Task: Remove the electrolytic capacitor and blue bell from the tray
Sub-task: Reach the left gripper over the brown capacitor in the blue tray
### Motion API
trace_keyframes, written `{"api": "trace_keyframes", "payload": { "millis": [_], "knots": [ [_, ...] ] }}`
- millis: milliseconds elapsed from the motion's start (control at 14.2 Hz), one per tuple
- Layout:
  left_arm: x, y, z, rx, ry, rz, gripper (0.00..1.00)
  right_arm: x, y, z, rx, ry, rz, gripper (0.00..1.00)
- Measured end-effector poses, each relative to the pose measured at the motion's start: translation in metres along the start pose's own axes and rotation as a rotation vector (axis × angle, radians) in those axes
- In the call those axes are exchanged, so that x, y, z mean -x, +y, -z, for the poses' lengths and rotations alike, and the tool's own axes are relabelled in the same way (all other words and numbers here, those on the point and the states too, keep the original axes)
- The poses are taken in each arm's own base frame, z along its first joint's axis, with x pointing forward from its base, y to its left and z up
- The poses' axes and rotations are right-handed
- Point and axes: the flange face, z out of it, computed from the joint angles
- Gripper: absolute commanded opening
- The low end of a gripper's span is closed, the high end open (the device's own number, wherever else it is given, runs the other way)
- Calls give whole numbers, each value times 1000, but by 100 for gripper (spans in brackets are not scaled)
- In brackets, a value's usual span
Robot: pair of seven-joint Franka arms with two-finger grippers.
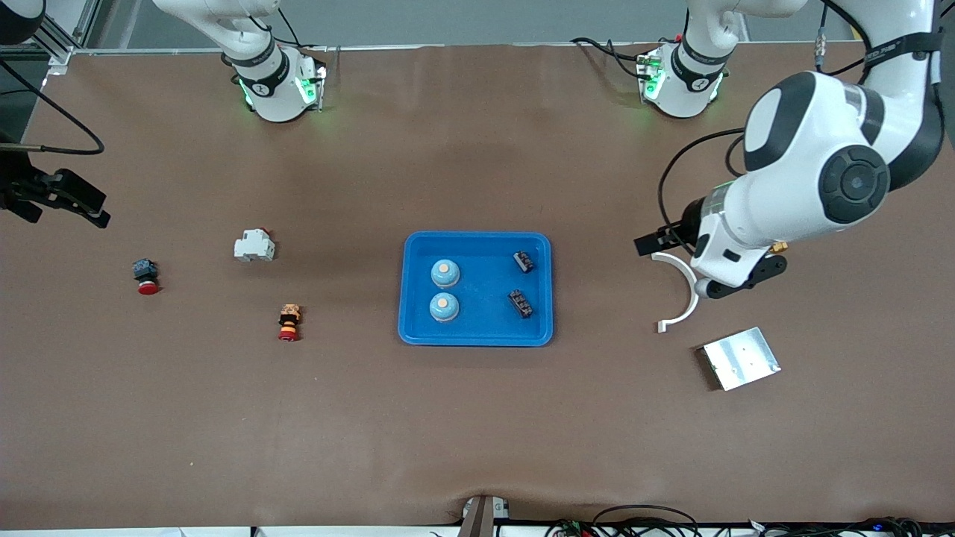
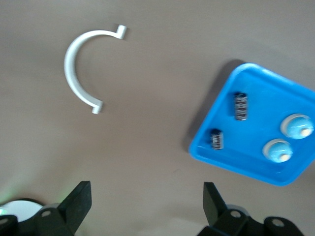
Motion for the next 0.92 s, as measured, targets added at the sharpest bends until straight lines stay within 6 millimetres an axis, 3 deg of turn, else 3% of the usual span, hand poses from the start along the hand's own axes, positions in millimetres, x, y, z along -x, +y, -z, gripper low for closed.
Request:
{"api": "trace_keyframes", "payload": {
  "millis": [211, 493, 916],
  "knots": [
    [13, 41, -26, 18, 33, 84, 100, -1, 1, 1, 0, 3, -1, 100],
    [28, 95, -87, 16, 49, 199, 100, -1, 9, 0, 1, 1, -15, 100],
    [30, 134, -170, 0, 68, 262, 100, -2, 8, -2, 1, -3, -14, 100]
  ]
}}
